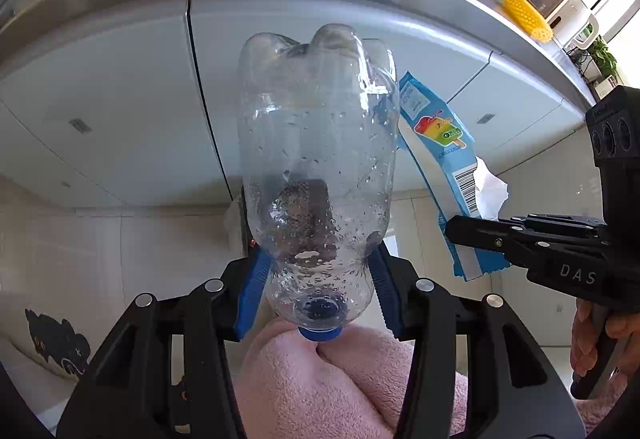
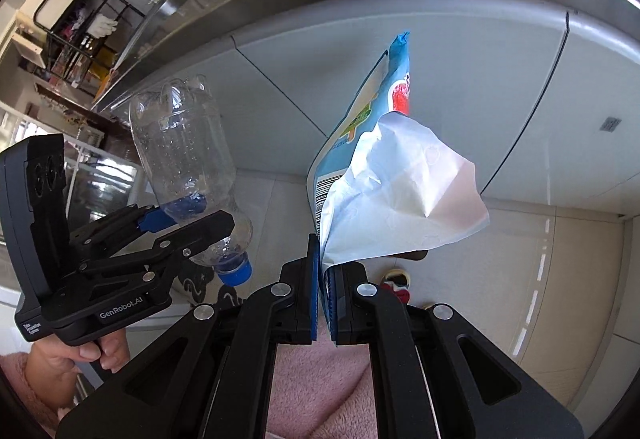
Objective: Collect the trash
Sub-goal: 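Carry the bottle and blue wrapper over the bin and release both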
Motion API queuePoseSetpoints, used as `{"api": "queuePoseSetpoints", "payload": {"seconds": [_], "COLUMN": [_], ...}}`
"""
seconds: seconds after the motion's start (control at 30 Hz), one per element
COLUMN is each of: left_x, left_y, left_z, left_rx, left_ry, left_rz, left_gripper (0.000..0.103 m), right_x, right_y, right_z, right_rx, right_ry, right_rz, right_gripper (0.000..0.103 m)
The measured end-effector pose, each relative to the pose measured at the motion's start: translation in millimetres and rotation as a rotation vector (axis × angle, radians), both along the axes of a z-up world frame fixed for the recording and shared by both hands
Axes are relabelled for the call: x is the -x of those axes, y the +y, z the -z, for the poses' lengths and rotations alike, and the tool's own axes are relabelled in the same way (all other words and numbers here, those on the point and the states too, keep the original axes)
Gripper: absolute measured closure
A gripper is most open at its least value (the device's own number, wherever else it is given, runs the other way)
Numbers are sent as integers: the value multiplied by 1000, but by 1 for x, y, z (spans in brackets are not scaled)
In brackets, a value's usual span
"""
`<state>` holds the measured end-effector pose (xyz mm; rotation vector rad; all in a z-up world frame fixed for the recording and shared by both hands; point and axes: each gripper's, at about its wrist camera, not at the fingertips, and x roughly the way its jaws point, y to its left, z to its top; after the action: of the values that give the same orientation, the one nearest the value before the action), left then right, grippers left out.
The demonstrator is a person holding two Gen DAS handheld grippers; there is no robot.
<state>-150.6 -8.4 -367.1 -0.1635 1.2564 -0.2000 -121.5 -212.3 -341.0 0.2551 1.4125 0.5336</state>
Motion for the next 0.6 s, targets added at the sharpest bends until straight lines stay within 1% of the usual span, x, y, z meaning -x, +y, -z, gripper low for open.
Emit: {"api": "queuePoseSetpoints", "payload": {"seconds": [0.17, 0.27, 0.33, 0.5, 0.6], "left_x": [-19, -31, -36, -50, -58], "left_y": [3, 6, 8, 7, 3], "left_z": [57, 90, 110, 158, 180], "left_rx": [19, 19, 10, -1, 2], "left_ry": [103, 145, 165, 226, 258], "left_rz": [-12, -9, -4, 13, 15], "left_gripper": [56, 56, 56, 56, 56], "right_x": [-14, -24, -30, -48, -53], "right_y": [6, 12, 16, 27, 30], "right_z": [56, 92, 114, 158, 181], "right_rx": [-31, -50, -41, 1, 21], "right_ry": [131, 212, 253, 311, 339], "right_rz": [39, 54, 55, 61, 69], "right_gripper": [98, 98, 98, 98, 97]}}
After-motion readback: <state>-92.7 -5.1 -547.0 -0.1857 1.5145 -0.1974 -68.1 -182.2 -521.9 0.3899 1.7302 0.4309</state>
